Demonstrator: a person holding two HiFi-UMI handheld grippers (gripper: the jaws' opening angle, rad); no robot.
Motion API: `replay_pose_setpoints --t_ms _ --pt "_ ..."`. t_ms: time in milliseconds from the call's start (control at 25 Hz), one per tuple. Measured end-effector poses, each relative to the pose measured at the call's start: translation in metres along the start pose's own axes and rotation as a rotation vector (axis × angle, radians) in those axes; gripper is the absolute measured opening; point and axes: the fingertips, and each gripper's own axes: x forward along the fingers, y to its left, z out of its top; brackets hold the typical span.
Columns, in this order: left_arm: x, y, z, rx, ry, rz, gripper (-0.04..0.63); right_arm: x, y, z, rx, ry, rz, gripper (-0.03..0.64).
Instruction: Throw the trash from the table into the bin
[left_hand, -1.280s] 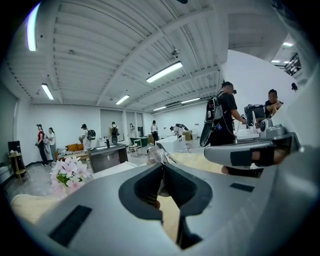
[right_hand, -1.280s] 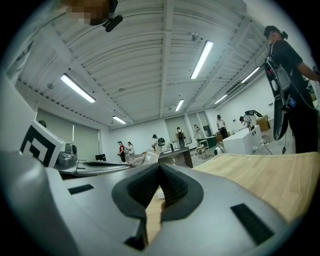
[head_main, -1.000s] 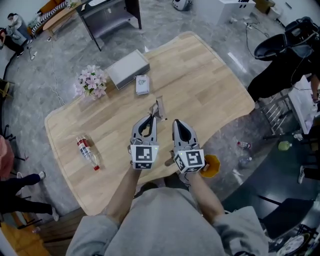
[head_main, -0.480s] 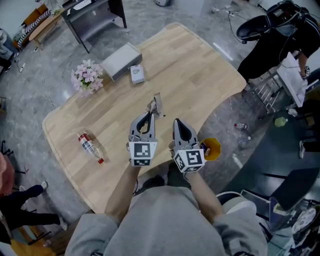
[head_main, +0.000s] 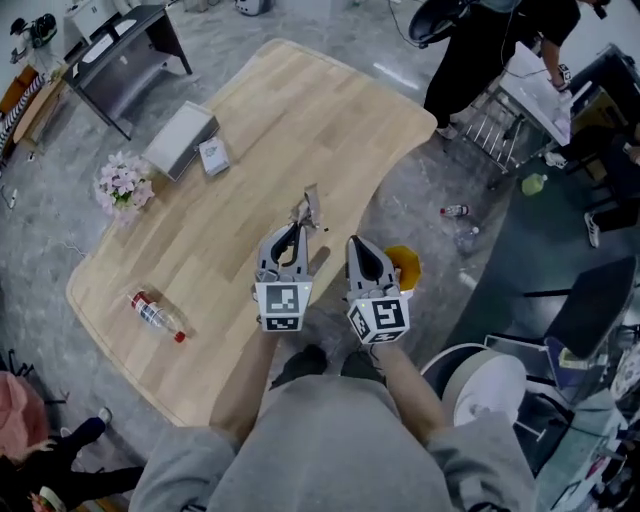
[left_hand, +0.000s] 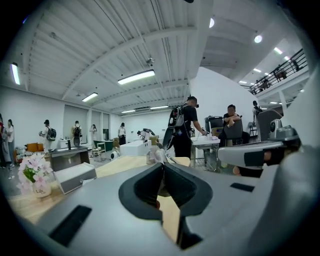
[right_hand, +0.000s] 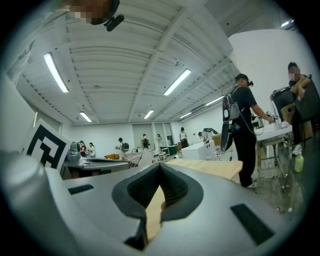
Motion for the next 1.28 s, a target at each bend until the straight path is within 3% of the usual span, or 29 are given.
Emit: replay_pose_setpoints --t_ms 440,760,1000,1280 --pt "0.046 -0.176 0.006 0.042 0.015 -0.222 0.020 -0.112 -0.143 0.000 0.034 -0.006 -0.232 0.003" --pt "0.064 -0.281 0.000 0.071 0.030 -0.331 0.021 -0.184 -0.223 -0.005 0.069 -0.011 -0.338 0.003" --pt "0.075 -0.327 -0.011 0.098 0.040 -0.407 0.021 -0.209 -0.254 -0.012 0.093 -0.014 -0.406 0.003" --pt "0.095 -0.337 -0.025 0.110 0.046 -0.515 0.021 -0.202 -0.266 -0.029 0.116 -0.002 -0.504 0.003"
